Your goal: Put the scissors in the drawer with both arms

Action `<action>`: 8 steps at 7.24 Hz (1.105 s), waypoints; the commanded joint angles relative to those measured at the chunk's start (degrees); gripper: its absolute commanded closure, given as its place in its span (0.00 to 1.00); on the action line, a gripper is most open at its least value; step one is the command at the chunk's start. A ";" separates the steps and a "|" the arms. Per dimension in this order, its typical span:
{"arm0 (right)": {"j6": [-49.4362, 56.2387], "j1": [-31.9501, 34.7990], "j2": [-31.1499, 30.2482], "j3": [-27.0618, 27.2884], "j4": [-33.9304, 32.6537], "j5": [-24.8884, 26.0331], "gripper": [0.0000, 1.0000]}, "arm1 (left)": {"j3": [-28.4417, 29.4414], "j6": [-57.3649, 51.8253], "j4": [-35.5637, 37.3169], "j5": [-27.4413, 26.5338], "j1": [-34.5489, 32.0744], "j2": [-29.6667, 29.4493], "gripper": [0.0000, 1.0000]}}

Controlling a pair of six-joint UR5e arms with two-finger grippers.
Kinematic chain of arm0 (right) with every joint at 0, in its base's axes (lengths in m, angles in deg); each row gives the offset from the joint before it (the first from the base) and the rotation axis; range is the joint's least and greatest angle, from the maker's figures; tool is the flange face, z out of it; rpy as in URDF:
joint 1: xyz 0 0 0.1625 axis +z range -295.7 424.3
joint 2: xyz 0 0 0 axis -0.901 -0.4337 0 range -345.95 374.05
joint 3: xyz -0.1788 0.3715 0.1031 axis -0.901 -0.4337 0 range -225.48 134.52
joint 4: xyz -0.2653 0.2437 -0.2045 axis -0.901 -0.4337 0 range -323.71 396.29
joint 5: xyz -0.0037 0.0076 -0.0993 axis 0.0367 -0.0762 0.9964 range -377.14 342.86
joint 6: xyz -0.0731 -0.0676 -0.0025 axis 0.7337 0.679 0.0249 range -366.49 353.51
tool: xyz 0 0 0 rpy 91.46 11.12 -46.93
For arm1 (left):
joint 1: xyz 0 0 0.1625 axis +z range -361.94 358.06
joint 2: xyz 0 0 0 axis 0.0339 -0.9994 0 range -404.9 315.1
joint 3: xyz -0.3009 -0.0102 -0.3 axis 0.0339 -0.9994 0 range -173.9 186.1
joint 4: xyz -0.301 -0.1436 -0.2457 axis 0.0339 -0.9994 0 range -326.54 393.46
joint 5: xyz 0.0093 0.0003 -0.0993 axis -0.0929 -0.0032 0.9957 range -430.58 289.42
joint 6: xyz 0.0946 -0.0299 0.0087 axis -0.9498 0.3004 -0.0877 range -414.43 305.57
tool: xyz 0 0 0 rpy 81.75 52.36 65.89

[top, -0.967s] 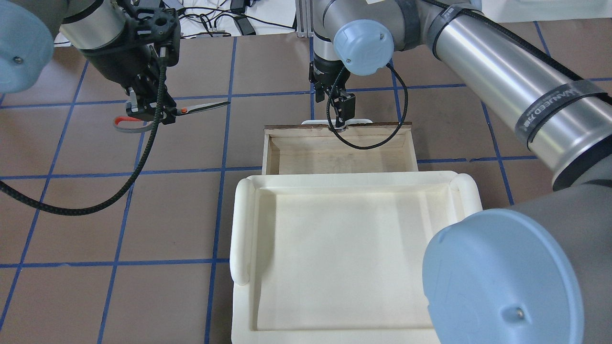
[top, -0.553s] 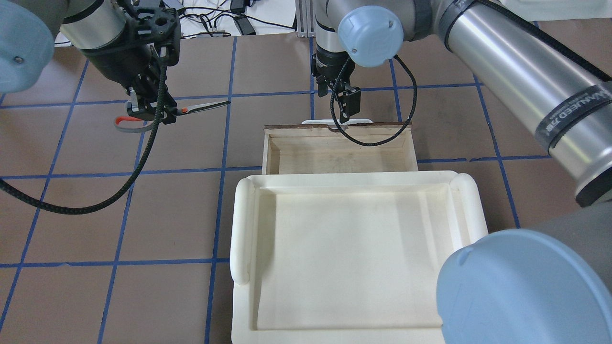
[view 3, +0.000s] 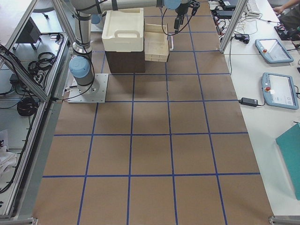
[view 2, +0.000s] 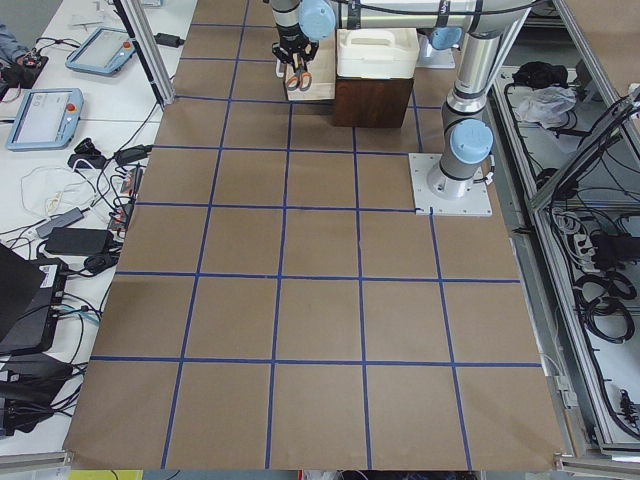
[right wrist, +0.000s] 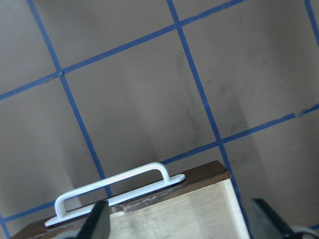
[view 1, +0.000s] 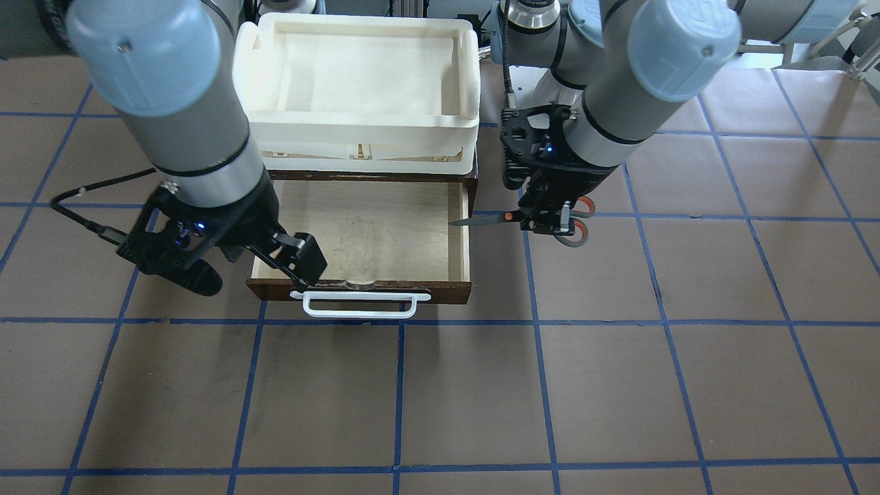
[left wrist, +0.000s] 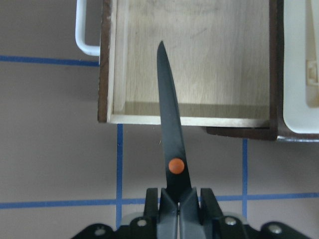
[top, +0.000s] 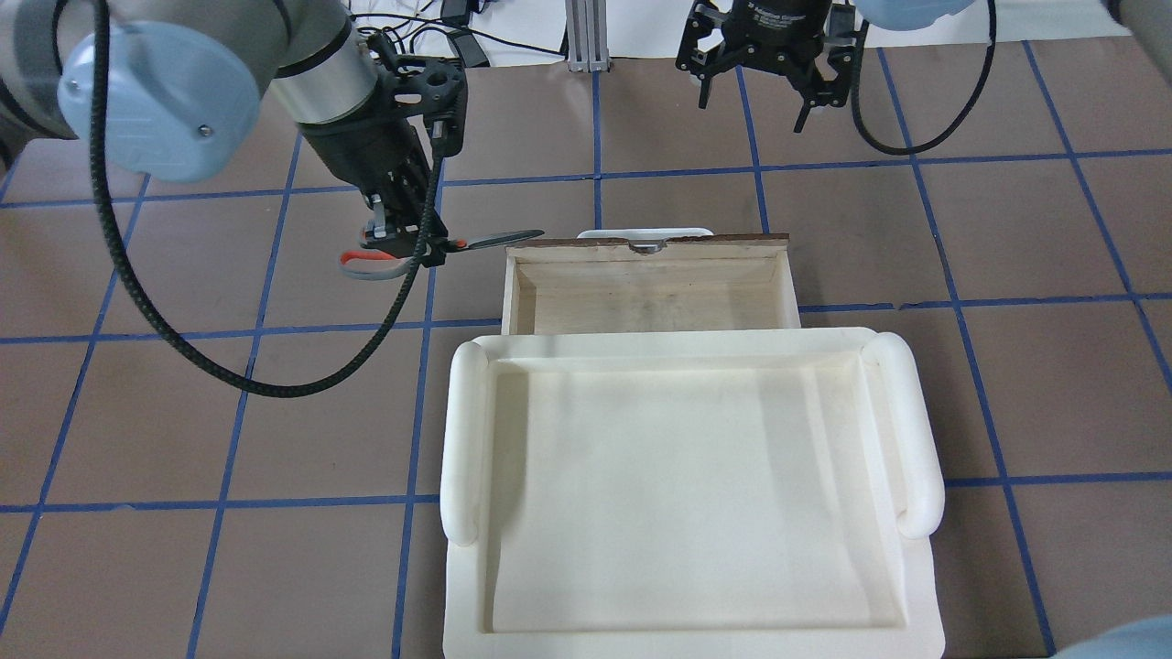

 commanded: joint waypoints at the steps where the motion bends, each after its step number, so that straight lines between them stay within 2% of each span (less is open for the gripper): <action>1: 11.89 -3.05 -4.71 3.01 -0.06 0.06 0.00 | 1.27 3.47 2.37 3.90 -6.59 -3.32 1.00; 3: 16.44 -3.23 -4.99 4.08 -0.42 0.32 0.00 | 2.06 8.65 2.64 3.73 -11.88 -6.05 1.00; 4: 20.40 -3.14 -5.25 4.52 -0.59 0.41 0.00 | 2.06 11.36 5.51 3.73 -13.55 -7.71 1.00; 6: 20.61 -3.06 -6.13 4.61 0.10 0.49 0.00 | 2.06 13.06 11.93 3.73 -16.11 -10.53 1.00; 8: 20.53 -2.97 -6.57 4.52 -0.07 0.06 0.00 | 1.63 14.99 12.04 3.73 -16.90 -11.94 1.00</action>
